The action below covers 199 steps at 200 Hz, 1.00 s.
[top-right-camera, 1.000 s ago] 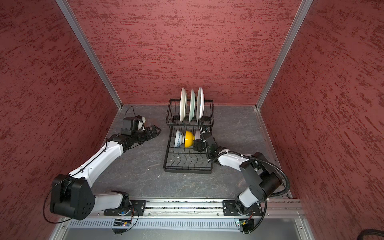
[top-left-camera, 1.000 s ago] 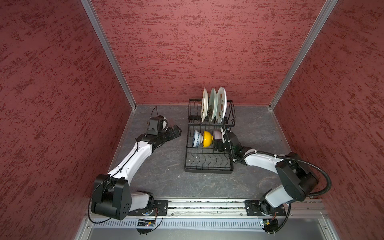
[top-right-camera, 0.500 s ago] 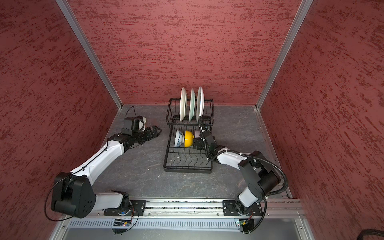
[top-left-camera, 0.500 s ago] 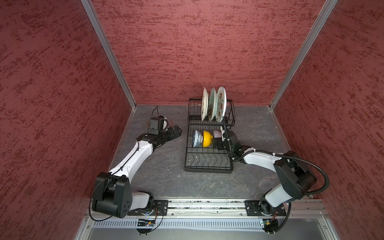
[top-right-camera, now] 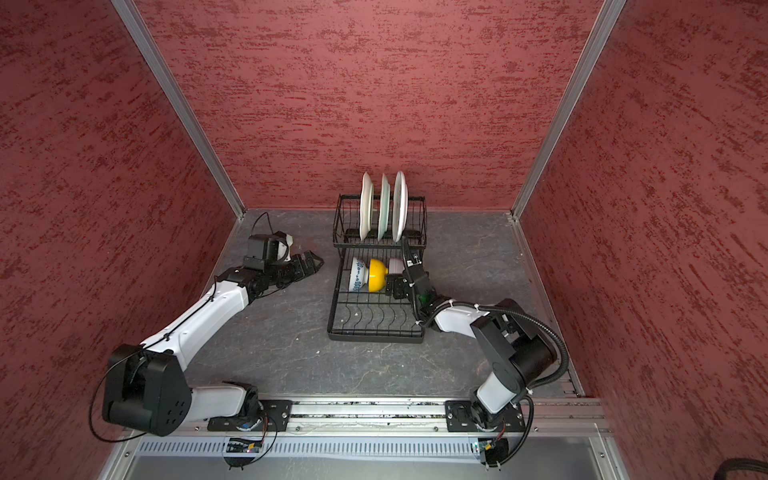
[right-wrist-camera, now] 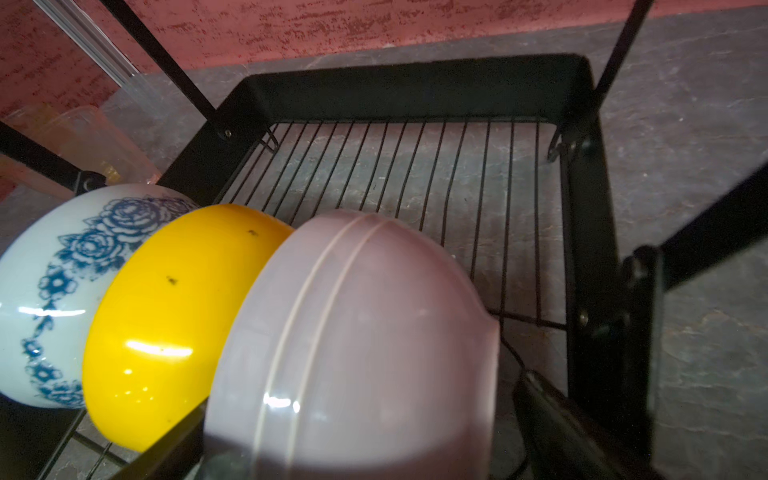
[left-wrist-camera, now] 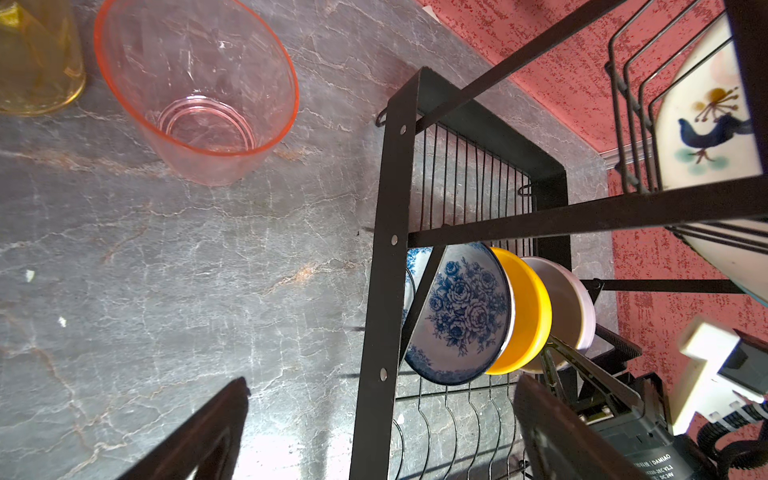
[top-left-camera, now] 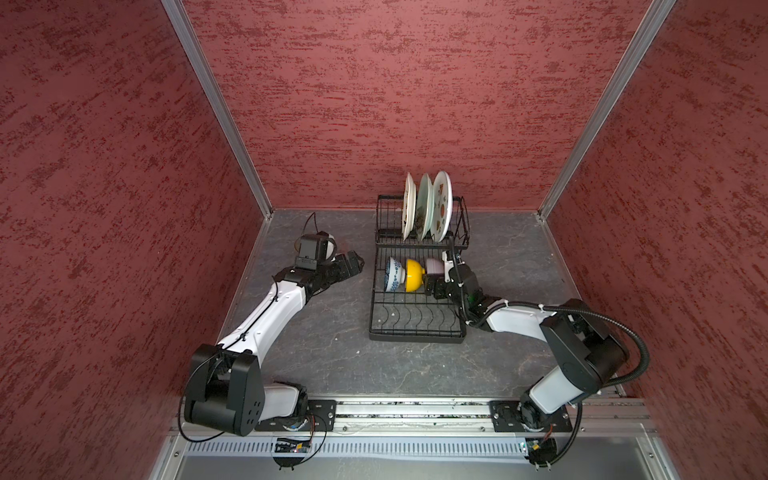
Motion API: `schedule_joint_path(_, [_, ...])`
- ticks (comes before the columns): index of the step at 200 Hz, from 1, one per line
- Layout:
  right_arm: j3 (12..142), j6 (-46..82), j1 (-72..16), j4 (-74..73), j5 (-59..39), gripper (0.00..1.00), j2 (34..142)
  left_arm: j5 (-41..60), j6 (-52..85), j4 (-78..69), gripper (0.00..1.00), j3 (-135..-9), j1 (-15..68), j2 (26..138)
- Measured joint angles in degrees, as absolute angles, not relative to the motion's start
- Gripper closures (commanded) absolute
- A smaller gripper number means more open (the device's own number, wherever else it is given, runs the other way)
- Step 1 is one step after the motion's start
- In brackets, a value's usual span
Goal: Unload the mixed dishes from the dish rack
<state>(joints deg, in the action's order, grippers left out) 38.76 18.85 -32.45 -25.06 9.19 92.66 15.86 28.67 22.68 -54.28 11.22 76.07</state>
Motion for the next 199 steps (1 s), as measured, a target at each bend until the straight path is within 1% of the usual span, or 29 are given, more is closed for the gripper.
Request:
schedule_joint_path(29, [36.82,18.81,-32.45,-29.04,9.23,0.01,92.47,16.03,28.67,22.74,0.00,-54.06,11.22,75.79])
schedule_joint_path(86, [34.81,18.55,-32.56,-31.97,9.41,0.01,91.96,16.03,28.67,23.11,0.00,-53.34,11.22,74.26])
schedule_joint_path(182, [32.91,17.63,-32.58,-32.53,8.97,0.01,90.48,16.03,28.69,23.14,0.00,-52.27,11.31,73.76])
schedule_joint_path(199, [33.08,16.82,-32.58,-32.21,8.80,0.03,90.65,16.05,28.69,23.09,0.00,-52.14,11.31,73.69])
